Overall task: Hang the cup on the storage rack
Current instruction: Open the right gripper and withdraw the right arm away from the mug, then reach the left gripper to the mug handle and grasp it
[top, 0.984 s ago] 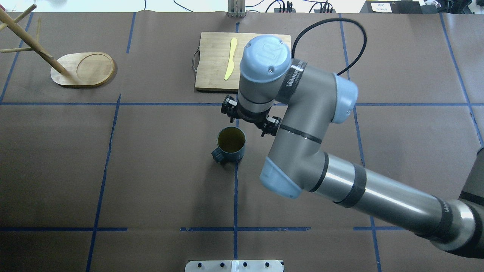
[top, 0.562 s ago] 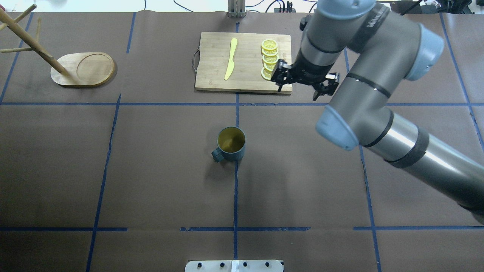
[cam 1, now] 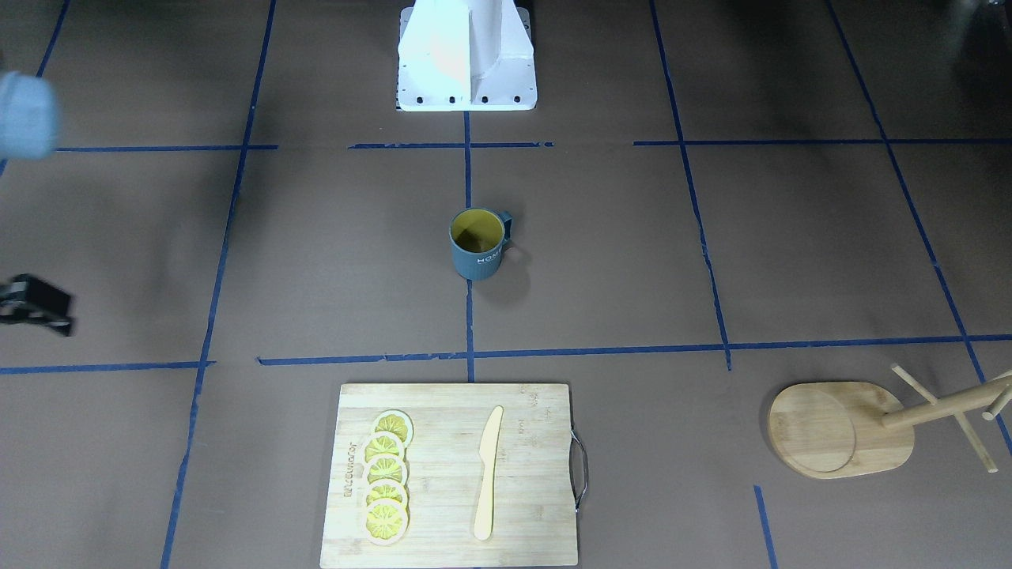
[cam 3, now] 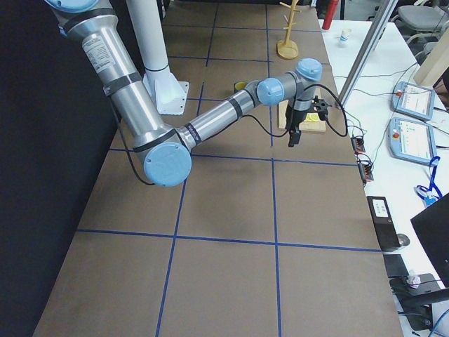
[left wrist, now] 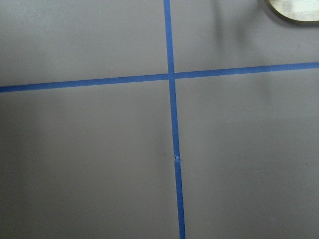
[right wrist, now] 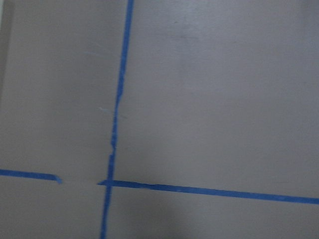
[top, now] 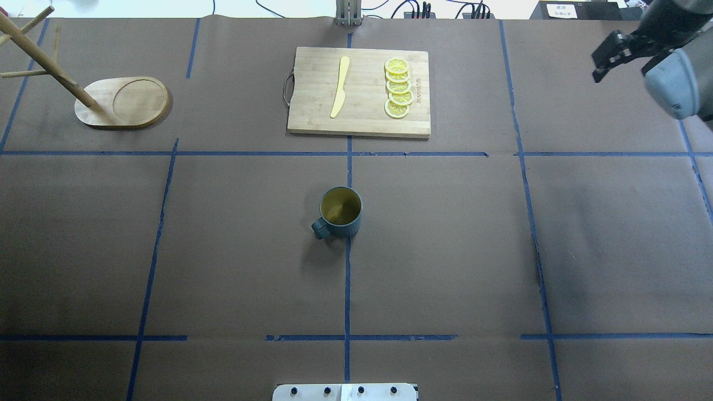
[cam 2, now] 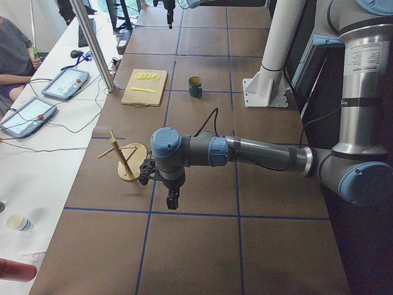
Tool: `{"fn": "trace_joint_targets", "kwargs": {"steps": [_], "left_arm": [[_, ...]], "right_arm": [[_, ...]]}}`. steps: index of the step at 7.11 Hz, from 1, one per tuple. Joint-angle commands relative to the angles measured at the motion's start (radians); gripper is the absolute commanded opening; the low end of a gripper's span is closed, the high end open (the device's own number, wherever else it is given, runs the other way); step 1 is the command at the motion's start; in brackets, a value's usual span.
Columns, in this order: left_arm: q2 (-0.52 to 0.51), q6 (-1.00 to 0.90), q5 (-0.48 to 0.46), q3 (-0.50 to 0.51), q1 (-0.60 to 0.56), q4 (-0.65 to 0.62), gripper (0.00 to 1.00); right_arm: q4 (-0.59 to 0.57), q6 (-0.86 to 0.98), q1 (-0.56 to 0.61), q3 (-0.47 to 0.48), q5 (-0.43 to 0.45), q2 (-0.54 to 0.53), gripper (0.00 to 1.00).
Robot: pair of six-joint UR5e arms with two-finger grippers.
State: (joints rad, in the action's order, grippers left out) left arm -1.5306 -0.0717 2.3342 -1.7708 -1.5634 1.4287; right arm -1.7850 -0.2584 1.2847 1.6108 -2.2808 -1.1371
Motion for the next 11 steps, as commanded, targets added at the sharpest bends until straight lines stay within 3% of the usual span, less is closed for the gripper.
{"fn": "trace_joint_targets", "kwargs": {"steps": [1,4,5,7,9,11], "left_arm": [[-0.016,0.0,-0.003,0.011,0.003,0.095,1.0],[-0.011,-0.008,0.007,0.007,0.008,0.191,1.0],[-0.013,-0.008,0.02,0.007,0.008,0.196,1.0],[-0.008,-0.002,0.132,0.001,0.009,0.293,1.0],[-0.016,0.004,0.233,0.001,0.099,0.637,1.0],[-0.022,0.109,0.217,0.005,0.237,0.915,1.0]], "right_arm": [[0.004,0.337,0.155,-0.066,-0.025,-0.102,1.0],[0.016,0.565,0.275,-0.051,-0.02,-0.31,1.0],[0.071,0.539,0.275,-0.014,-0.019,-0.414,1.0],[0.096,0.403,0.275,0.116,-0.017,-0.522,1.0],[0.096,0.386,0.275,0.173,-0.017,-0.564,1.0],[0.098,0.384,0.275,0.176,-0.017,-0.561,1.0]]}}
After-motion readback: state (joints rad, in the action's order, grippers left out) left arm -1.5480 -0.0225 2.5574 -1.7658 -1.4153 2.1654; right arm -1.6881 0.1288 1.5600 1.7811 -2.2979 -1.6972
